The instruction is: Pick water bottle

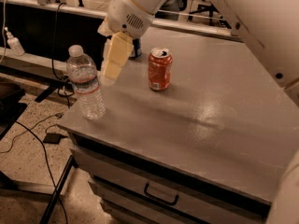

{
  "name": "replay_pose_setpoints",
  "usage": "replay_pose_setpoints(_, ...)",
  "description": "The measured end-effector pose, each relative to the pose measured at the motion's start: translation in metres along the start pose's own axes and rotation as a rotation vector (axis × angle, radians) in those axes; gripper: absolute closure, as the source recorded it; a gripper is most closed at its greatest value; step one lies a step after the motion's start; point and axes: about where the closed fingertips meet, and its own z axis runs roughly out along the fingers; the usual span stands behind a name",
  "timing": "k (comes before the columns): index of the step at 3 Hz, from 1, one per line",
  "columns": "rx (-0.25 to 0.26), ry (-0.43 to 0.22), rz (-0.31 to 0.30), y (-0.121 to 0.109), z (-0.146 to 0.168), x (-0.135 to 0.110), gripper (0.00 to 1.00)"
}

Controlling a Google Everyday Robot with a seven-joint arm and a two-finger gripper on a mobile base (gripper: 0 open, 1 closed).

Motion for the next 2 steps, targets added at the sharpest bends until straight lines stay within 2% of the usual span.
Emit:
replay_pose_setpoints(1,-0.006,-0.121,-0.052,0.011,0.024,0.005,0.0)
replay_pose_setpoints(2,-0.016,-0.227,-0.065,0.015,0.037,-0.002,0.0)
